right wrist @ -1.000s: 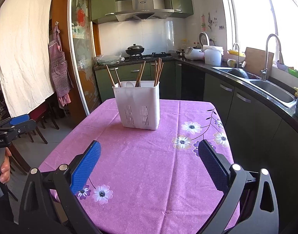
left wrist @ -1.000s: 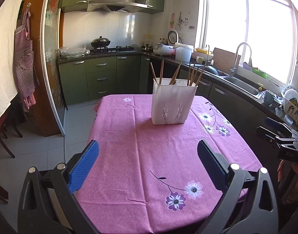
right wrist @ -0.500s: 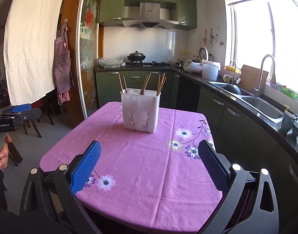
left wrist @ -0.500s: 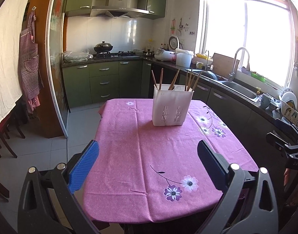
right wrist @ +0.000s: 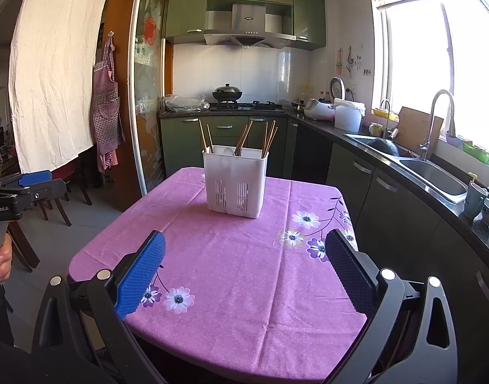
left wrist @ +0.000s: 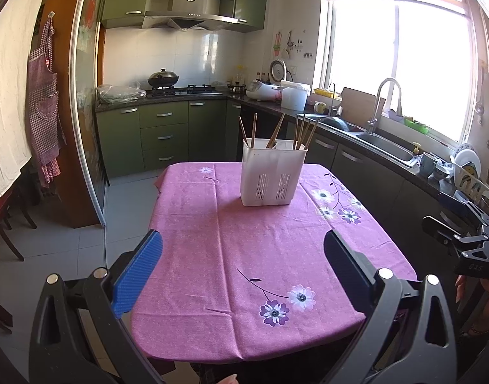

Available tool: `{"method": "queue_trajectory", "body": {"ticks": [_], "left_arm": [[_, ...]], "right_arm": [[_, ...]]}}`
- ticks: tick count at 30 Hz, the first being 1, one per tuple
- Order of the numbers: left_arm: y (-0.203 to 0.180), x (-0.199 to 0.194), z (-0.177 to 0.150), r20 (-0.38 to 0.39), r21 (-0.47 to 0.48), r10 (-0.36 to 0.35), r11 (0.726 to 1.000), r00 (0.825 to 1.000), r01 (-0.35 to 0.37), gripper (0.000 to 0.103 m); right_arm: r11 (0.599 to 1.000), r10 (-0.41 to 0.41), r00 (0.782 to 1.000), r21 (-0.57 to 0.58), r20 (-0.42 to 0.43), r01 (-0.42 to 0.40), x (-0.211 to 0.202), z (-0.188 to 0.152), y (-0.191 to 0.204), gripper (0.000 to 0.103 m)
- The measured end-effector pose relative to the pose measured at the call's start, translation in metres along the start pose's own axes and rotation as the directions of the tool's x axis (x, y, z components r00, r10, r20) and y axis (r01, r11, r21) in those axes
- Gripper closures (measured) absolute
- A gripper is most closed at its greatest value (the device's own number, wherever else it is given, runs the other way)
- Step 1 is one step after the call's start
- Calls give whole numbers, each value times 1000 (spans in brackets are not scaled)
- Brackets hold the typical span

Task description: Organize utensils

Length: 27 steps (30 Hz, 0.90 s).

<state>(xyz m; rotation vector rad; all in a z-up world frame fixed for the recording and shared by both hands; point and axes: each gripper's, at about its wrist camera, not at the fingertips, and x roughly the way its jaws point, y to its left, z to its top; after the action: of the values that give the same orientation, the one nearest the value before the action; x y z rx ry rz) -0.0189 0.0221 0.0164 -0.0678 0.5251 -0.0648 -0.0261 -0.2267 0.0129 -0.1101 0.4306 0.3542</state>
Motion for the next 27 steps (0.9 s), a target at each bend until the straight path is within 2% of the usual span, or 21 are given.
{"method": "queue_trajectory", "body": {"ticks": [27], "left_arm": [[0,2,-1,-6,-1,7,1000,1000,-7,7]], "right_arm": [[1000,8,1000,5,-15,-8,10,-2,2,5]]}}
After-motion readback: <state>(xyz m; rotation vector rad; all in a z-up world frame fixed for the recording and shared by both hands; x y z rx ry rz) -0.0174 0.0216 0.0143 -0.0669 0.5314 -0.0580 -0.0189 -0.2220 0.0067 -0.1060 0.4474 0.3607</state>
